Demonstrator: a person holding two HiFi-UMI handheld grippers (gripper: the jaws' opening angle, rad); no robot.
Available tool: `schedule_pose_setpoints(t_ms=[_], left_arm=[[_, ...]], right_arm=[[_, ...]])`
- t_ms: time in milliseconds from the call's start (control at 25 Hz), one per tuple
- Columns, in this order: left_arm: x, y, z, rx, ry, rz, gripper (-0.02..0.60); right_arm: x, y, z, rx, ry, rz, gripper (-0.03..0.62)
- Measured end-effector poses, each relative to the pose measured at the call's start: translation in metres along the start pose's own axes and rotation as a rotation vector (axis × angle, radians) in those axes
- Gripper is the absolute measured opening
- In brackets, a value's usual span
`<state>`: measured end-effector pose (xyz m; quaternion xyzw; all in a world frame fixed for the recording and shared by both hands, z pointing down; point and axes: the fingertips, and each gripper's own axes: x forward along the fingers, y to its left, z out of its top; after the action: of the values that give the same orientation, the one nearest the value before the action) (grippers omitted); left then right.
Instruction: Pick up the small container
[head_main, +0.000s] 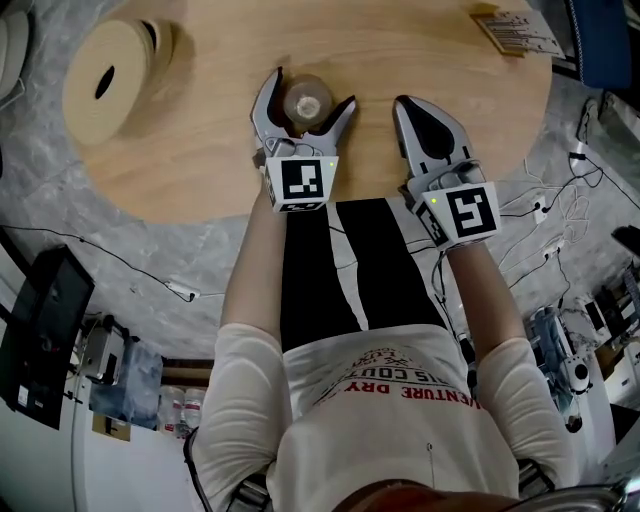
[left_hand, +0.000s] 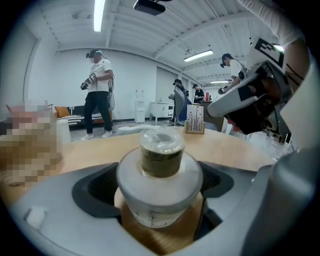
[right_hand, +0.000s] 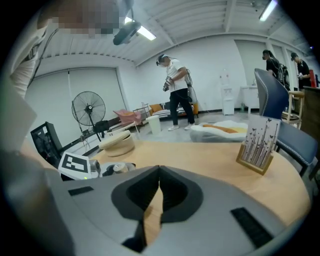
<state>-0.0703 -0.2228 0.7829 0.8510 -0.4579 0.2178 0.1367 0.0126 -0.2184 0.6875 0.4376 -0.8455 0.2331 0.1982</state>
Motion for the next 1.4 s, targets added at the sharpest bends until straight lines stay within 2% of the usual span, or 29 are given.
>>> schedule_pose_setpoints(t_ms=[120,240,280,480,680,840,1040,1280,1400], left_arm=[[-0.001,0.003,0.0,0.0,0.003,0.012,0.47],[-0.001,0.006,0.0,0.017,0.014,0.035,0.39],[0.0,0.005,0.0,0.023,0.014,0.035,0.342],[0.002,0.005,-0.003,0.011,0.014,0.035,0.341],[-0.016,0.002,0.027,0.055,0.004,-0.001,0.342],[-0.04,-0.006,0.074,0.084,-0.023,-0.036,0.342],[-0.088,-0.012,0.14,0.082,-0.064,-0.039,0.342],[-0.15,-0.016,0.222,0.134,-0.124,-0.014,0.342],[-0.184,-0.024,0.265,0.118,-0.158,0.008,0.342]], right_arm=[[0.002,-0.005,-0.004,0.013,0.0,-0.014,0.008],[0.003,-0.009,-0.011,0.022,0.008,-0.021,0.008],[0.003,-0.01,-0.014,0.028,0.01,-0.024,0.008],[-0.001,-0.013,-0.021,0.038,0.025,-0.03,0.008],[-0.013,-0.008,-0.005,0.035,0.008,-0.039,0.008],[-0.025,0.004,0.029,0.039,-0.04,-0.045,0.008],[-0.052,0.03,0.086,0.019,-0.113,-0.026,0.008],[-0.099,0.056,0.151,-0.037,-0.172,0.012,0.008],[-0.13,0.065,0.178,-0.072,-0.194,0.024,0.008]])
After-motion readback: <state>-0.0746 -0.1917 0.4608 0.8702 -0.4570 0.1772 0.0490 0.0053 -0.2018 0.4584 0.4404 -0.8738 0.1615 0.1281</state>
